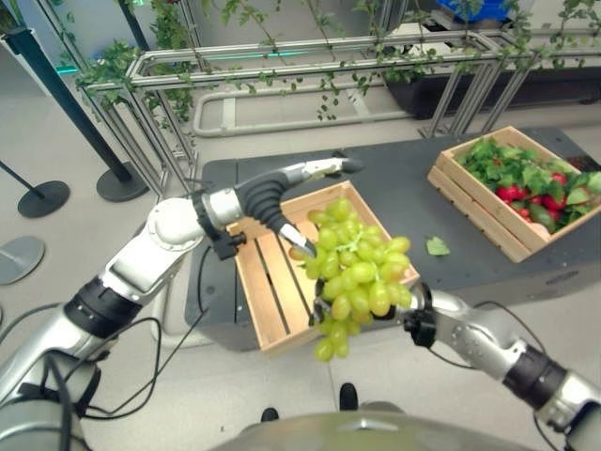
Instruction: Pick up the fruits from the basket on one side to the basket on the other side
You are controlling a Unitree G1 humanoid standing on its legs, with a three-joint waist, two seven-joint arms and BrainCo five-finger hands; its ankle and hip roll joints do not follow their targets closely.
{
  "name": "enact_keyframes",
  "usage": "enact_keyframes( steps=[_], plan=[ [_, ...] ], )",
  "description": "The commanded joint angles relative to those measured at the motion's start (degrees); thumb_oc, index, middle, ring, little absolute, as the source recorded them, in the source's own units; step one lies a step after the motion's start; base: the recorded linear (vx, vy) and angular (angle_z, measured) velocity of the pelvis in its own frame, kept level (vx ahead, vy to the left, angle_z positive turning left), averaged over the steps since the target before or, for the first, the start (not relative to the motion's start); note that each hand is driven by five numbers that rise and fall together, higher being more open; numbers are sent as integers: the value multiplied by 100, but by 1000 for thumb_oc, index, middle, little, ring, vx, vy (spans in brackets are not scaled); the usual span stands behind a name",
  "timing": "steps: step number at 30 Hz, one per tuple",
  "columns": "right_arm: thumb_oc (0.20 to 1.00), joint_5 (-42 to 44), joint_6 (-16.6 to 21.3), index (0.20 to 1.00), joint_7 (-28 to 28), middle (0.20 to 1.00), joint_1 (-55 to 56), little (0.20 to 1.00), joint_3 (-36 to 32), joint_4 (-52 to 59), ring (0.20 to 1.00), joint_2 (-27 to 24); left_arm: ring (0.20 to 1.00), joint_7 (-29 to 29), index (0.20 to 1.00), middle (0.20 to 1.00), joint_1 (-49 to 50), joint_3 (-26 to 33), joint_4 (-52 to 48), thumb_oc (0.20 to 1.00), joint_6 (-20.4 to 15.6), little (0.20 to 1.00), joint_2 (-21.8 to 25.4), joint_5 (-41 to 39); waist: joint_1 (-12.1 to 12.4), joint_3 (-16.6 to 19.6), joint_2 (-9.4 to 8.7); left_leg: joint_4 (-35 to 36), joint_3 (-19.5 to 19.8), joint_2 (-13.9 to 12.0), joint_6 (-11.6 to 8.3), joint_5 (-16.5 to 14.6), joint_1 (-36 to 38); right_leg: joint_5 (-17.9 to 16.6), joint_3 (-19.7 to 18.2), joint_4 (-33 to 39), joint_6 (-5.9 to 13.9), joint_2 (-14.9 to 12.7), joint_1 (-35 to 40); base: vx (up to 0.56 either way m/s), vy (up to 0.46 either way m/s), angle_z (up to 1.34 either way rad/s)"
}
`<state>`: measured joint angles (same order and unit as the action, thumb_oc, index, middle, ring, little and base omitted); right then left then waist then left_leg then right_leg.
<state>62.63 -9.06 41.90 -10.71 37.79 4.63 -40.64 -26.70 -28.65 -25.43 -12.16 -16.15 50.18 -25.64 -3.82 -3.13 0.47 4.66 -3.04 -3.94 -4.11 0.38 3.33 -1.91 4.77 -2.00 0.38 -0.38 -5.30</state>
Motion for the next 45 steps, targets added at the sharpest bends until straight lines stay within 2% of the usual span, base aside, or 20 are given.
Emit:
enact_keyframes(
  steps=[1, 7, 16, 24, 29, 32, 36, 40, 45],
  plan=[
    [200, 532, 414, 200, 91, 200, -33, 200, -327, 740, 200, 252, 1000, 183, 1000, 1000, -190, 290, 159, 1000, -366, 1000, 116, -188, -137, 51, -284, -101, -75, 326, 207, -165, 48, 478, -4, -259, 559, -147, 276, 0, 0, 0],
    [200, 519, 410, 200, 97, 200, -19, 200, -352, 752, 200, 240, 1000, 239, 1000, 1000, -129, 445, 111, 1000, -414, 1000, 141, -303, -134, 64, -273, -97, -73, 325, 203, -160, 48, 477, 1, -263, 559, -141, 274, 0, 0, 0],
    [200, 468, 443, 200, 119, 200, 25, 200, -474, 736, 200, 188, 1000, 427, 1000, 1000, 238, 1090, -65, 1000, -517, 1000, 23, -775, -124, 69, -251, -89, -60, 323, 202, -158, 67, 479, 6, -256, 551, -143, 279, 0, 0, 0],
    [200, 264, 580, 200, 134, 200, 190, 200, -877, 753, 200, 73, 1000, 664, 1000, 1000, 1056, 2049, -81, 1000, -618, 1000, -174, -893, -95, 49, -257, -88, -63, 318, 198, -170, 71, 478, -4, -244, 548, -157, 280, 0, 0, 0],
    [200, 147, 669, 200, 121, 200, 394, 200, -1223, 800, 200, 6, 1000, 754, 1000, 1000, 1641, 2576, -61, 1000, -628, 1000, -460, -975, -81, 51, -264, -102, -61, 325, 204, -188, 70, 482, 2, -232, 545, -163, 292, 0, 0, 0],
    [200, 4, 804, 200, 65, 200, 661, 200, -1696, 791, 200, -4, 1000, 759, 1000, 1000, 2281, 2923, -154, 1000, -585, 1000, -888, -1116, -88, 38, -270, -151, -71, 335, 228, -242, 66, 483, -23, -236, 538, -175, 288, 0, 0, 0],
    [200, -70, 878, 200, 16, 200, 865, 200, -2041, 779, 200, 25, 1000, 682, 1000, 1000, 2771, 3097, -295, 1000, -504, 1000, -1205, -1184, -97, 37, -266, -203, -89, 348, 246, -294, 69, 497, -57, -253, 533, -178, 292, 6, 7, -2],
    [200, -179, 1014, 200, -53, 200, 1154, 200, -2641, 755, 200, 65, 1000, 686, 1000, 1000, 3296, 3249, -224, 1000, -457, 1000, -1761, -1187, -117, 16, -252, -272, -135, 371, 279, -350, 78, 499, -98, -274, 544, -192, 289, 9, 18, -4],
    [200, -316, 1136, 200, -144, 200, 1396, 200, -3173, 685, 200, 102, 1000, 679, 1000, 1000, 3759, 3296, 41, 1000, -401, 1000, -2045, -1087, -120, 30, -241, -316, -160, 381, 297, -381, 56, 492, -156, -260, 547, -200, 286, -5, 11, -7]
  ],
)
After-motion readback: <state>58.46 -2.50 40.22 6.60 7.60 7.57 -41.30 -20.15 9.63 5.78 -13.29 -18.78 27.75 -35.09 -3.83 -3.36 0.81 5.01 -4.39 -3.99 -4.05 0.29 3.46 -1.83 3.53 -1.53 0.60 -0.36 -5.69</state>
